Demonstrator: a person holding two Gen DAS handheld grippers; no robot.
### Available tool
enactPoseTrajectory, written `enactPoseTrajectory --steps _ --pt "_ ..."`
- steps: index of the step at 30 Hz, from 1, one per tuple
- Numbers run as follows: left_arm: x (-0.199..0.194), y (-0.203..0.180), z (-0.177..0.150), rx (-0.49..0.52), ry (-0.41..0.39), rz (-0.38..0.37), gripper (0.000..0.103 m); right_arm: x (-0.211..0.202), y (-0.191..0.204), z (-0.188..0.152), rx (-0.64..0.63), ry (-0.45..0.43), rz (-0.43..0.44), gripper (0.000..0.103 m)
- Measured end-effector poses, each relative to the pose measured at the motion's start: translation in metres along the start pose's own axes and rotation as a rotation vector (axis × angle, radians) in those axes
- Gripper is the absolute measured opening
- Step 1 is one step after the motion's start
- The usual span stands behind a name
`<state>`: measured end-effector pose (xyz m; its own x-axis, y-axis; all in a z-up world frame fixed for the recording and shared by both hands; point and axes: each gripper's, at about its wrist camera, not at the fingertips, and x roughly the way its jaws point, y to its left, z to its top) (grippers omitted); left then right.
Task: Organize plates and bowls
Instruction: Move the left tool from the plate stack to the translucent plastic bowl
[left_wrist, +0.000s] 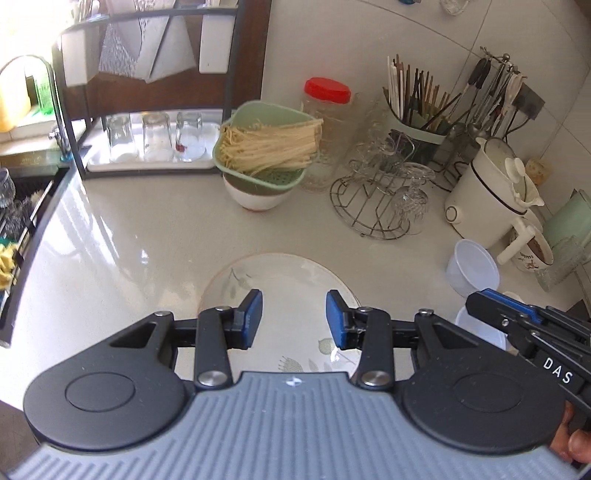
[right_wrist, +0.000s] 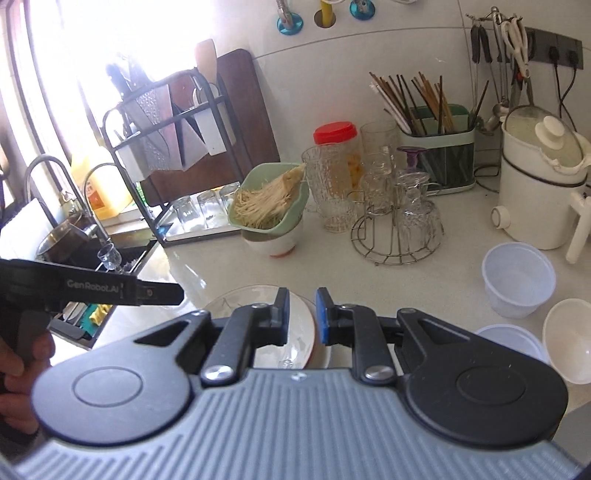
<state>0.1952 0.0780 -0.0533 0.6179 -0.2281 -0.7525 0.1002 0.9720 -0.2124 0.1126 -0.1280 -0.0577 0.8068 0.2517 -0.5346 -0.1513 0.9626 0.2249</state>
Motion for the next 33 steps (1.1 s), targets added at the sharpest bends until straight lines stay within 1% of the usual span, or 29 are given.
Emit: enactPoseTrajectory --steps 3,9,13,17,20,24,28,30,32,33 --pt "0.003 -0.003 -0.005 0.006 0.010 -0.003 0.043 -0.004 -0.003 -0.001 -0.009 -0.002 -0.021 0.019" --pt "0.005 -0.010 -0.013 -0.001 0.018 -0.019 0.043 -0.010 -0.012 -0.010 0.016 -0.002 -0.050 0.019" --pt "0.008 -0.018 -0.011 0.031 0.015 -0.032 0.043 -0.015 -0.019 -0.012 0.038 -0.013 -0.068 0.019" --pt "0.011 -0.025 -0.008 0.070 0.013 -0.041 0.043 -0.019 -0.026 -0.012 0.049 -0.036 -0.107 0.019" --pt "0.018 -0.032 -0.006 0.092 0.028 -0.050 0.043 -0.020 -0.032 -0.013 0.061 -0.049 -0.145 0.019" --pt "0.026 -0.046 -0.009 0.118 0.026 -0.080 0.043 -0.024 -0.044 -0.019 0.094 -0.053 -0.183 0.019" --pt "0.040 -0.060 -0.013 0.116 0.055 -0.116 0.043 -0.025 -0.055 -0.027 0.088 -0.043 -0.219 0.019" --pt "0.048 -0.067 -0.014 0.138 0.057 -0.129 0.043 -0.029 -0.062 -0.031 0.105 -0.043 -0.243 0.019" --pt "0.056 -0.072 -0.017 0.143 0.046 -0.145 0.047 -0.033 -0.073 -0.035 0.153 -0.047 -0.250 0.019" --pt "0.061 -0.075 -0.019 0.148 0.046 -0.156 0.051 -0.034 -0.079 -0.037 0.167 -0.048 -0.259 0.019"
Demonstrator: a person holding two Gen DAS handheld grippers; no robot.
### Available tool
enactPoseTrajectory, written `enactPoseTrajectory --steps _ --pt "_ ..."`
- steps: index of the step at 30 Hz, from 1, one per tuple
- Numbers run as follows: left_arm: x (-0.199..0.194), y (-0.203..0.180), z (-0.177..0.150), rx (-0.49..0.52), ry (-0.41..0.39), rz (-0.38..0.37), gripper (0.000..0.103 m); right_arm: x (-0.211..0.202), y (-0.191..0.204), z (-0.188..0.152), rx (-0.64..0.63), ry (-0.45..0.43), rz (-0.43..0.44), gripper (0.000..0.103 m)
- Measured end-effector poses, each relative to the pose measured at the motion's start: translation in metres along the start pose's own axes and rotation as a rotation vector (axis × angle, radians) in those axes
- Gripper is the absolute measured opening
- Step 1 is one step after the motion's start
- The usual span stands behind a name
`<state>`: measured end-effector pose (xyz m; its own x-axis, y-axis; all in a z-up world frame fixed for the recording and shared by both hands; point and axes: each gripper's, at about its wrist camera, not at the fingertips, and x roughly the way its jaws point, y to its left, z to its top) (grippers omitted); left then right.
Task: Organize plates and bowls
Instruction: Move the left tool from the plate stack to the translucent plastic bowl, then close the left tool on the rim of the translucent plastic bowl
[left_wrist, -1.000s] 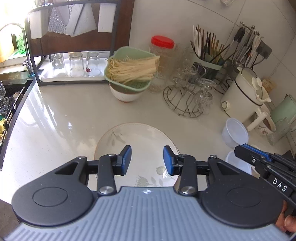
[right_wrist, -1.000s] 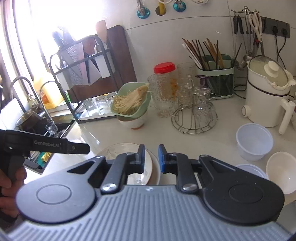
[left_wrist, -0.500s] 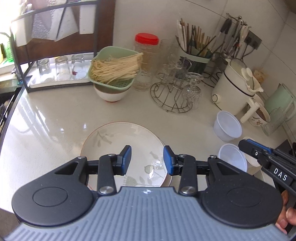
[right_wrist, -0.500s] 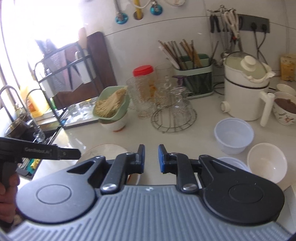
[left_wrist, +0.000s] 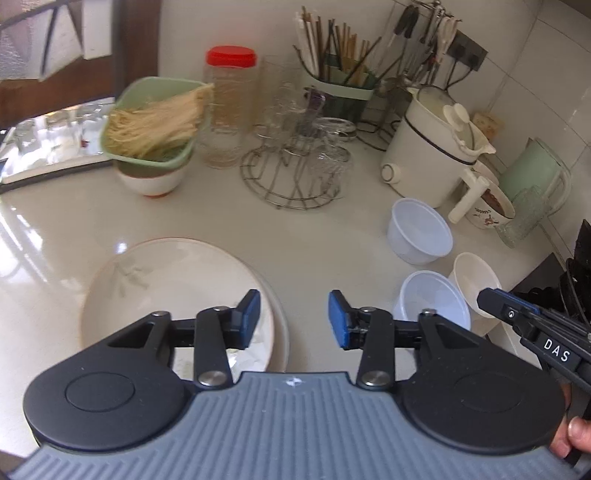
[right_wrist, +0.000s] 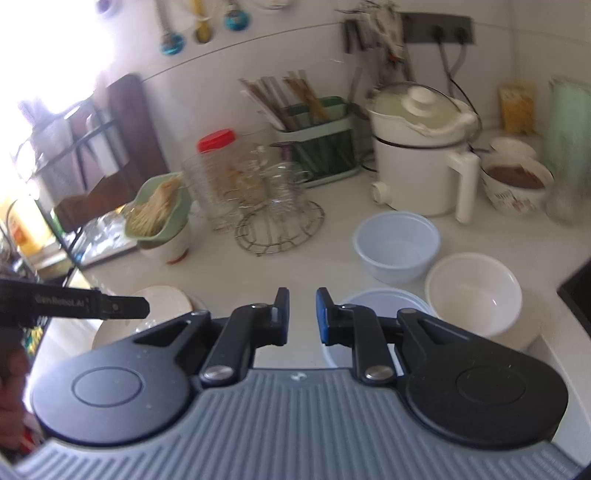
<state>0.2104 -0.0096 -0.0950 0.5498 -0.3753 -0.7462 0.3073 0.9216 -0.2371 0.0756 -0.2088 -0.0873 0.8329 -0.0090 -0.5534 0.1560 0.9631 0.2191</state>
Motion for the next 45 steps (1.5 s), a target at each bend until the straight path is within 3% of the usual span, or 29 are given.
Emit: enactPoseTrajectory --steps 4,6,8,10,21,23,29,31,34,39,45 --pt "0.027 -0.008 -0.004 0.027 0.021 -0.031 0.060 0.007 -0.022 -0.008 0.024 0.015 -0.065 0.019" --pt "0.039 -0.013 -0.005 0.036 0.030 -0.048 0.065 0.011 -0.031 -0.012 0.029 0.023 -0.086 0.025" --pt "0.051 -0.019 -0.004 0.042 0.038 -0.082 0.069 0.014 -0.038 -0.017 0.032 0.035 -0.097 0.051" --pt "0.062 -0.027 -0.003 0.051 0.049 -0.107 0.069 0.015 -0.046 -0.021 0.046 0.031 -0.105 0.058" --pt "0.099 -0.065 -0.002 0.103 0.096 -0.243 0.068 0.033 -0.082 -0.035 0.190 0.012 -0.167 0.058" --pt "0.108 -0.069 -0.003 0.103 0.114 -0.252 0.067 0.040 -0.088 -0.039 0.212 0.018 -0.162 0.053" --pt "0.131 -0.079 -0.005 0.098 0.154 -0.295 0.044 0.057 -0.097 -0.049 0.227 0.049 -0.167 0.037" --pt "0.136 -0.082 -0.006 0.114 0.163 -0.307 0.031 0.060 -0.099 -0.051 0.234 0.054 -0.167 0.030" --pt "0.143 -0.087 -0.006 0.140 0.173 -0.320 0.022 0.064 -0.101 -0.052 0.237 0.061 -0.171 0.020" --pt "0.146 -0.087 -0.004 0.123 0.173 -0.319 0.021 0.066 -0.103 -0.051 0.261 0.061 -0.163 0.017" --pt "0.130 -0.074 0.008 0.098 0.175 -0.292 0.022 0.064 -0.105 -0.045 0.312 0.060 -0.083 0.017"
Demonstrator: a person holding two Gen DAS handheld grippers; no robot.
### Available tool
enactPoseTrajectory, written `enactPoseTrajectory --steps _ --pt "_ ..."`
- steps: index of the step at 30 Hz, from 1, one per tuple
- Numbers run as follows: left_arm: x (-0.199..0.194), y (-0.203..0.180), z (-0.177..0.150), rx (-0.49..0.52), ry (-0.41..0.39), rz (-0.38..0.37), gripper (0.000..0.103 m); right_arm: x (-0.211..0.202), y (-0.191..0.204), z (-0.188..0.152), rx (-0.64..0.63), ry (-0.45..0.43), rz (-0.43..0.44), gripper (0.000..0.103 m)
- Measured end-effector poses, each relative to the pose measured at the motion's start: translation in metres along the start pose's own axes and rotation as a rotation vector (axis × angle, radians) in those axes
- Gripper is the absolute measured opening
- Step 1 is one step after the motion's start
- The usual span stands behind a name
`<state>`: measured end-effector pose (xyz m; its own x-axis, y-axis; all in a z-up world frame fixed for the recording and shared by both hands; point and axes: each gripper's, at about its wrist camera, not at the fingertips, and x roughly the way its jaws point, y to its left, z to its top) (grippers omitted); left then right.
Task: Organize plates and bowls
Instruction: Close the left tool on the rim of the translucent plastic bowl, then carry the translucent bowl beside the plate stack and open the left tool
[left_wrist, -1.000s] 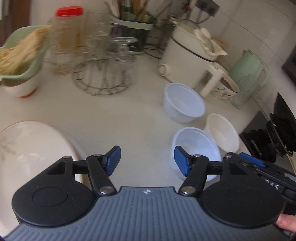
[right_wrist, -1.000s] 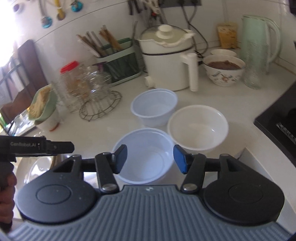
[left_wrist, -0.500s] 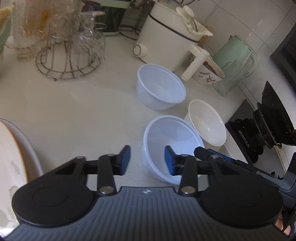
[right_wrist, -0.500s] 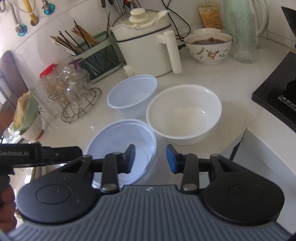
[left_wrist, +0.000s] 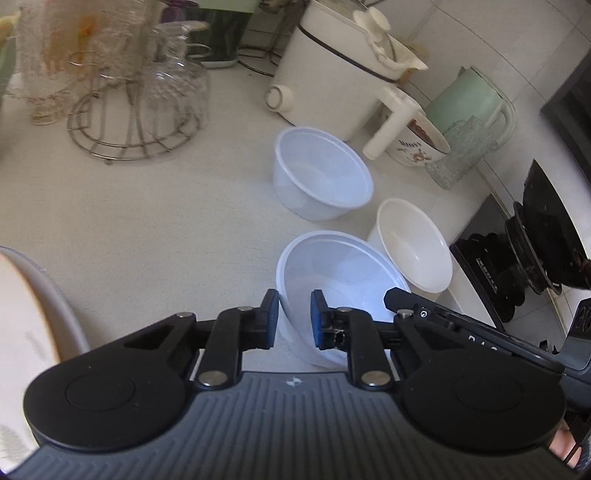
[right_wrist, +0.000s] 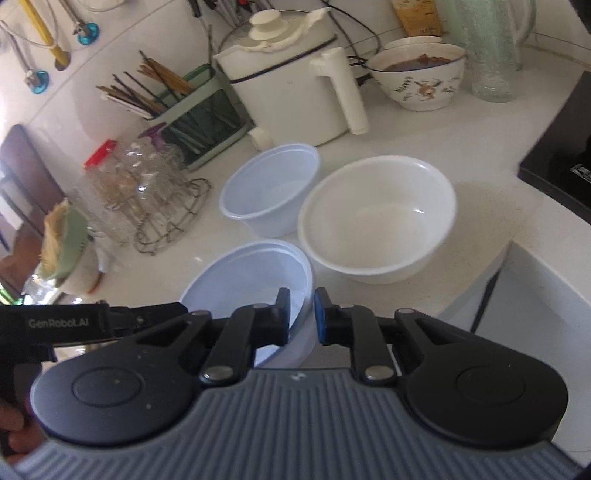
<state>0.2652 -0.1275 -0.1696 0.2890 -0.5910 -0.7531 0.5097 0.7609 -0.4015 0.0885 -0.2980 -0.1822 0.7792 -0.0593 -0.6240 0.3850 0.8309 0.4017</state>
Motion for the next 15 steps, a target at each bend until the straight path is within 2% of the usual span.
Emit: enactPoseTrajectory --steps 9,15 --pt "-0.044 0.029 0.009 -0.055 -0.077 0.091 0.022 0.006 0.043 0.008 -0.090 0.018 0.106 0.017" --pt "-0.044 0.055 0.005 -0.124 -0.052 0.161 0.022 0.020 0.071 0.003 -0.160 0.044 0.145 0.017"
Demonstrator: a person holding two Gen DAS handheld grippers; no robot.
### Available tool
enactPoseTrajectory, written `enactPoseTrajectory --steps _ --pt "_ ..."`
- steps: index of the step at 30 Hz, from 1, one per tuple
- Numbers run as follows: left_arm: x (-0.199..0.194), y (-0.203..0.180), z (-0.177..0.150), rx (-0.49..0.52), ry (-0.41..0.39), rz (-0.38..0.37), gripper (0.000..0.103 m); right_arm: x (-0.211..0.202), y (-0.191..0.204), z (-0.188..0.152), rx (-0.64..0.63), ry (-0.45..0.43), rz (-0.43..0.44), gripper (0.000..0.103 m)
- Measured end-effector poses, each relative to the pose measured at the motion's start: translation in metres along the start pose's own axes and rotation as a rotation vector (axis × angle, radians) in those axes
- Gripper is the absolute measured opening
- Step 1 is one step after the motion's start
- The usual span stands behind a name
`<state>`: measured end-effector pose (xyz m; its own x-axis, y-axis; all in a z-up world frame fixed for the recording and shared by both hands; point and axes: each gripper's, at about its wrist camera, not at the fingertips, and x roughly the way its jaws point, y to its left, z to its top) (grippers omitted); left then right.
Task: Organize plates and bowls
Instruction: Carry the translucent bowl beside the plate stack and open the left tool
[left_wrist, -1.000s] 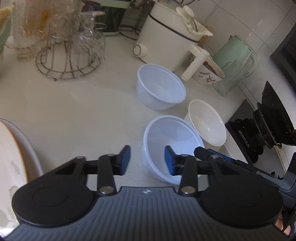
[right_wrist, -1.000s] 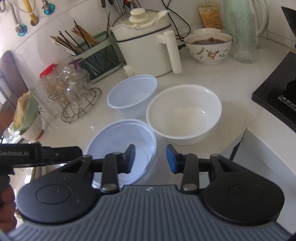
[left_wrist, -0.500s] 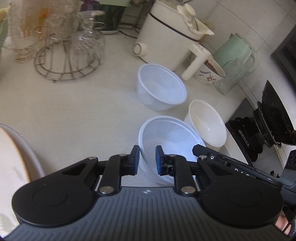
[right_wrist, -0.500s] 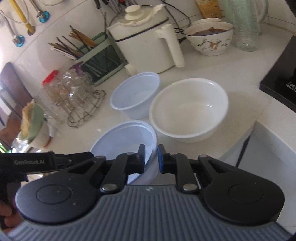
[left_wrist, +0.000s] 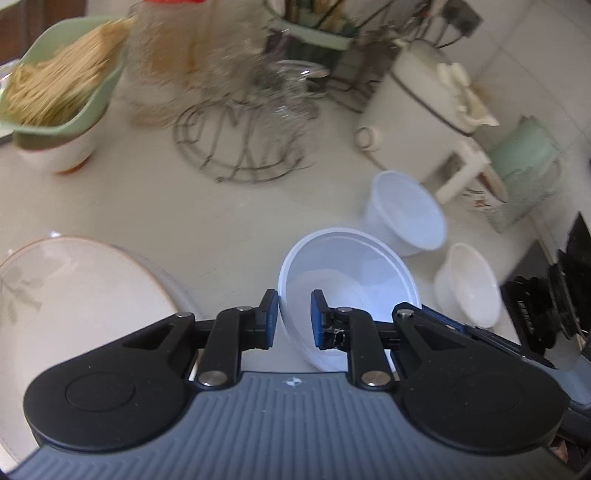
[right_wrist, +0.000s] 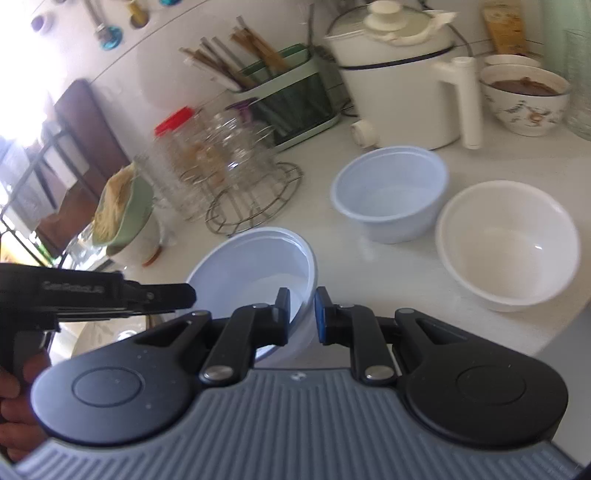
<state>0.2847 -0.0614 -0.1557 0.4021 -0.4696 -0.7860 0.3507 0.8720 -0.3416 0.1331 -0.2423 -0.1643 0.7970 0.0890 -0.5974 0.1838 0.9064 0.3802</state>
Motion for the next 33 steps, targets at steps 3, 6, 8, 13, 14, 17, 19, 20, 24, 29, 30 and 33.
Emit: enactPoseTrajectory --steps 3,6,8,13,14,17,19,20,24,29,30,33 --pt "0.005 0.006 -0.003 0.004 0.016 0.025 0.022 0.010 0.008 -0.003 -0.033 0.015 0.000 0.017" --pt "0.009 0.006 -0.006 0.032 0.025 0.050 0.022 0.017 0.012 -0.005 -0.057 0.031 -0.010 0.017" --pt "0.011 0.008 -0.007 0.028 0.032 0.056 0.023 0.021 0.011 -0.007 -0.060 0.052 -0.009 0.017" --pt "0.012 0.006 -0.011 0.027 0.033 0.068 0.023 0.025 0.010 -0.010 -0.069 0.088 -0.003 0.017" --pt "0.012 0.005 -0.011 0.036 0.031 0.073 0.023 0.026 0.010 -0.011 -0.072 0.094 -0.006 0.017" --pt "0.014 0.002 -0.010 0.041 0.031 0.073 0.023 0.026 0.010 -0.011 -0.083 0.095 -0.006 0.018" --pt "0.013 0.000 -0.009 0.047 0.030 0.078 0.023 0.025 0.011 -0.010 -0.094 0.096 -0.015 0.018" --pt "0.012 -0.001 -0.008 0.047 0.029 0.078 0.026 0.025 0.010 -0.009 -0.089 0.094 -0.011 0.018" --pt "0.004 0.000 -0.005 0.024 0.006 0.080 0.052 0.022 0.009 -0.005 -0.073 0.092 -0.008 0.020" --pt "-0.011 -0.007 0.003 0.036 -0.013 0.075 0.053 0.013 0.012 0.001 -0.081 0.069 -0.007 0.054" --pt "-0.015 -0.009 0.004 0.038 -0.015 0.075 0.053 0.009 0.013 0.002 -0.092 0.059 -0.004 0.054" --pt "-0.031 -0.018 0.011 0.051 -0.032 0.075 0.053 -0.005 0.013 0.010 -0.088 0.033 -0.017 0.055"
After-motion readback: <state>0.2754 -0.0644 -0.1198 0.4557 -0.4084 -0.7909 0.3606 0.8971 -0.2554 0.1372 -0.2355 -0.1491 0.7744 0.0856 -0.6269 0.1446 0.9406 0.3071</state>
